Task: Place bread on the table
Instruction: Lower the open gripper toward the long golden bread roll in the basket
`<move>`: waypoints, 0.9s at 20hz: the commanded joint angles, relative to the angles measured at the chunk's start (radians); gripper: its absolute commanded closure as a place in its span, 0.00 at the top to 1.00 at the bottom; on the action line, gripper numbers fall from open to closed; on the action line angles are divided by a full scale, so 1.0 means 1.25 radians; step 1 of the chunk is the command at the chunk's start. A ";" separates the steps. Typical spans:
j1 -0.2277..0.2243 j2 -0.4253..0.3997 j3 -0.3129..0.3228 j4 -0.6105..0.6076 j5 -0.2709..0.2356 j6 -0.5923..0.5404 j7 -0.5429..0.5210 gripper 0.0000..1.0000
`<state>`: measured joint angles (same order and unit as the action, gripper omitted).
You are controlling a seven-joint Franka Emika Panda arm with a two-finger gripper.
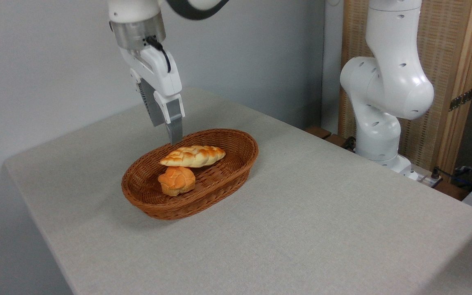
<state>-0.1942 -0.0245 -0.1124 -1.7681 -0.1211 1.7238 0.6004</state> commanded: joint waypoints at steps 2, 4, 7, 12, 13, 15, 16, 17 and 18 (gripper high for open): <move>-0.008 -0.028 -0.041 -0.113 -0.003 0.031 -0.030 1.00; -0.016 -0.028 -0.061 -0.170 -0.001 0.082 -0.031 1.00; -0.016 -0.028 -0.061 -0.198 0.004 0.128 -0.026 1.00; -0.018 -0.025 -0.062 -0.223 0.012 0.155 -0.026 0.99; -0.018 -0.025 -0.062 -0.225 0.012 0.155 -0.025 0.95; -0.018 -0.022 -0.062 -0.231 0.012 0.159 -0.024 0.87; -0.020 -0.021 -0.063 -0.238 0.012 0.162 -0.023 0.81; -0.021 -0.021 -0.063 -0.241 0.012 0.168 -0.021 0.73; -0.023 -0.020 -0.063 -0.242 0.011 0.176 -0.018 0.64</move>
<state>-0.2155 -0.0290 -0.1925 -2.0365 -0.1157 1.8996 0.5670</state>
